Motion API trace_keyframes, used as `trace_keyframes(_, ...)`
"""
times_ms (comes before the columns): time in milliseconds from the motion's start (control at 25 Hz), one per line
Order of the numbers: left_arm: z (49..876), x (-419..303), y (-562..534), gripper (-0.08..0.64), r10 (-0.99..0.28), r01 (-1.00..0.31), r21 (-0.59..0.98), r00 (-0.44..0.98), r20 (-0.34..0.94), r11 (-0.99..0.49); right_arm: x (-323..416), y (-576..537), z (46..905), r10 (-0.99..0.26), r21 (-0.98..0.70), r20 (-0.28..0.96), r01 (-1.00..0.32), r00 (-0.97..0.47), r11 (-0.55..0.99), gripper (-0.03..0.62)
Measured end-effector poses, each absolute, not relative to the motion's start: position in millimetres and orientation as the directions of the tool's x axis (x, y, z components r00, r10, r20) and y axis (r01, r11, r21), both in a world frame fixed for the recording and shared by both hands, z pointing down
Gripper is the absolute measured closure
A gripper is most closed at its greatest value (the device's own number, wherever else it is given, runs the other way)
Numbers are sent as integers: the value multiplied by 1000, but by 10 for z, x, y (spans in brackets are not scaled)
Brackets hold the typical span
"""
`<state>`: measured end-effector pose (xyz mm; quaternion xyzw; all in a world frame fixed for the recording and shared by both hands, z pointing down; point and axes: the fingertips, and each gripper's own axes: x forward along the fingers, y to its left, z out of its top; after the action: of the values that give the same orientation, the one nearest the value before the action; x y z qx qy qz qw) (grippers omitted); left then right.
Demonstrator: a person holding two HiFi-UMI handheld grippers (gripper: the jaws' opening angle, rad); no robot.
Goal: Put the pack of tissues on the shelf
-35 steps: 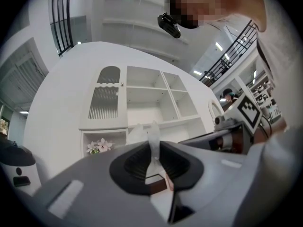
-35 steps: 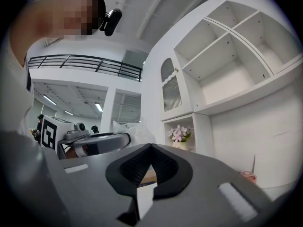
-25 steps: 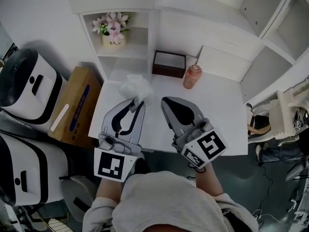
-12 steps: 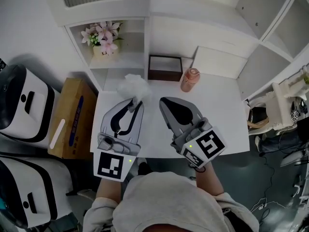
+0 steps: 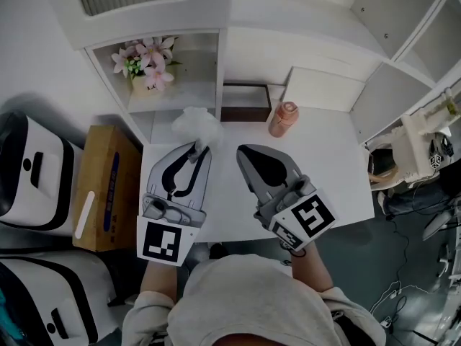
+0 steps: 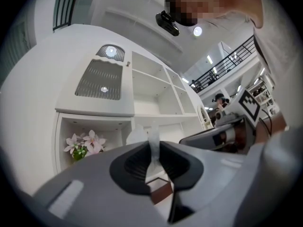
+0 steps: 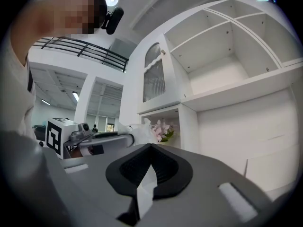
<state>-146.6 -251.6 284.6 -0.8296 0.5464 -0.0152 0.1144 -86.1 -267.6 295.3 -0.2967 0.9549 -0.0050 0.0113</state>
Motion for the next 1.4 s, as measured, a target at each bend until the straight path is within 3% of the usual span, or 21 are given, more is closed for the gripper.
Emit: trace_keyframes(1400, 3439, -1944, -3817, 515, -860, -851, -198, 507, -64, -487, -915, -3162, 3210, -735, 31, 107, -736, -670, 676, 591)
